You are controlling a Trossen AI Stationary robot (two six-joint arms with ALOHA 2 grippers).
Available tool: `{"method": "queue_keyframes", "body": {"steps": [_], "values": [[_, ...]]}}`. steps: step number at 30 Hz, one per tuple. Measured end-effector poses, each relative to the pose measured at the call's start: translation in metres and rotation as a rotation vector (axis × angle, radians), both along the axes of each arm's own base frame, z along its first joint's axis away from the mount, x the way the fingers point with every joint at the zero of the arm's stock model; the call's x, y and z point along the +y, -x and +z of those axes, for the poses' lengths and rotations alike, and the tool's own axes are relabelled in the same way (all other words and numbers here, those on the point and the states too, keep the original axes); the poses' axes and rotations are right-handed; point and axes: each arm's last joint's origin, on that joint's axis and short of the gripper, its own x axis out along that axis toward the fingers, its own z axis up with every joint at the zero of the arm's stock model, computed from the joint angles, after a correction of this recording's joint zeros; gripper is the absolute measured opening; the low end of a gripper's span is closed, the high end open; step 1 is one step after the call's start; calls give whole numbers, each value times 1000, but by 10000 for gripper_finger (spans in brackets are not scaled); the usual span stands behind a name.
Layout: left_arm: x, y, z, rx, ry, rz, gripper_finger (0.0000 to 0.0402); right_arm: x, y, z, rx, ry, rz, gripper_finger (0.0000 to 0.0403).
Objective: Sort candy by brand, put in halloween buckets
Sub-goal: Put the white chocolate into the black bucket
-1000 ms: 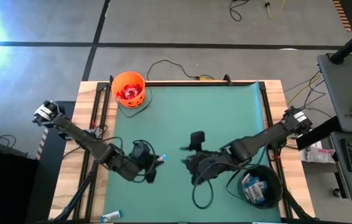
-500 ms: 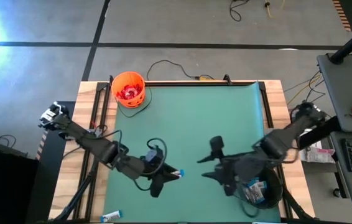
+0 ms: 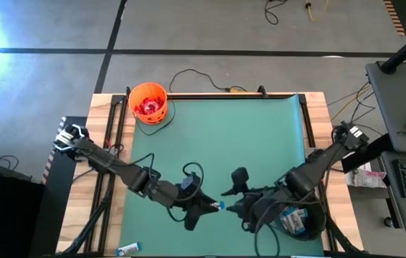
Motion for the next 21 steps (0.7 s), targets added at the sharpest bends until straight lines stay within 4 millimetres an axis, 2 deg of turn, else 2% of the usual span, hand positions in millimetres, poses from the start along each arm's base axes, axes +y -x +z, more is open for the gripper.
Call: {"method": "queue_keyframes", "body": {"steps": [3, 9, 12, 16, 21], "values": [[4, -2, 0, -18, -26, 29, 91, 1, -4, -2, -36, 35, -58, 205], [20, -7, 6, -46, -18, 64, 91, 6, -13, 13, -204, 43, -31, 200], [29, -5, 17, -92, -33, 67, 91, 4, -13, 17, -242, 59, -58, 180], [30, -1, 33, -189, -21, -21, 91, 2, -11, 22, -259, 74, -76, 143], [30, 1, 39, -222, -15, -51, 91, 3, -11, 28, -292, 70, -60, 113]]}}
